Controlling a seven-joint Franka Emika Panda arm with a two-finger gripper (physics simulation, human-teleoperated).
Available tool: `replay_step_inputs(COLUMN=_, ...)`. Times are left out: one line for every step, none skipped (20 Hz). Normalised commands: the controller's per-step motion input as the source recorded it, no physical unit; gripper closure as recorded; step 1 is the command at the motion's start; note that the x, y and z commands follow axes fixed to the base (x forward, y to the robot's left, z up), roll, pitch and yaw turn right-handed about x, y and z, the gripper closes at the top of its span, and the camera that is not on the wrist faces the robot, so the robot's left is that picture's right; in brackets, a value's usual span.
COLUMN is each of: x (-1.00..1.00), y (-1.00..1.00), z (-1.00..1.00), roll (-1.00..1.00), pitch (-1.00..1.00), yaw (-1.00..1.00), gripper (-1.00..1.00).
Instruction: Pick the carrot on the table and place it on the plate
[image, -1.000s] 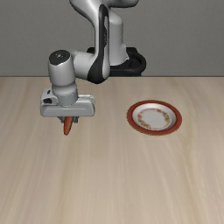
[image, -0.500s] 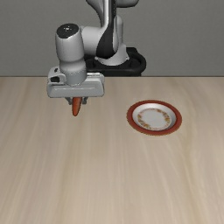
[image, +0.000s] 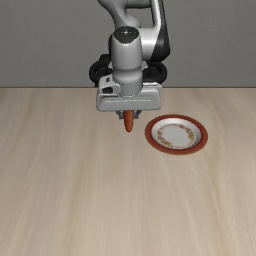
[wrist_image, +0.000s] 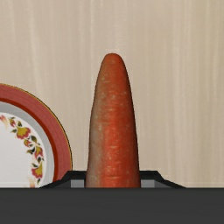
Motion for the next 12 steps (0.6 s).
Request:
replay_step_inputs(x=0.0, y=1.0, z=0.0, roll=0.0, pitch=0.0, yaw=0.0, gripper=1.0)
replay_step_inputs(x=0.0, y=1.0, z=0.0, roll=0.0, pitch=0.0, yaw=0.0, gripper=1.0)
replay_step_inputs(x=0.0, y=1.0, z=0.0, roll=0.0, pitch=0.0, yaw=0.0, gripper=1.0)
replay_step_inputs(x=0.0, y=1.0, z=0.0, roll=0.0, pitch=0.0, yaw=0.0, gripper=1.0)
replay_step_inputs(x=0.0, y=1.0, z=0.0, roll=0.0, pitch=0.0, yaw=0.0, gripper=1.0)
replay_step_inputs(x=0.0, y=1.0, z=0.0, roll=0.0, pitch=0.0, yaw=0.0, gripper=1.0)
replay_step_inputs(x=0.0, y=1.0, z=0.0, roll=0.0, pitch=0.0, yaw=0.0, gripper=1.0)
replay_step_inputs(x=0.0, y=1.0, z=0.0, roll=0.0, pitch=0.0, yaw=0.0, gripper=1.0)
replay_step_inputs(x=0.0, y=1.0, z=0.0, roll=0.0, pitch=0.0, yaw=0.0, gripper=1.0)
replay_step_inputs(x=0.0, y=1.0, z=0.0, roll=0.0, pitch=0.0, yaw=0.0, gripper=1.0)
replay_step_inputs(x=0.0, y=1.0, z=0.0, roll=0.0, pitch=0.0, yaw=0.0, gripper=1.0)
replay_step_inputs(x=0.0, y=0.0, z=0.0, roll=0.0, pitch=0.0, yaw=0.0, gripper=-1.0)
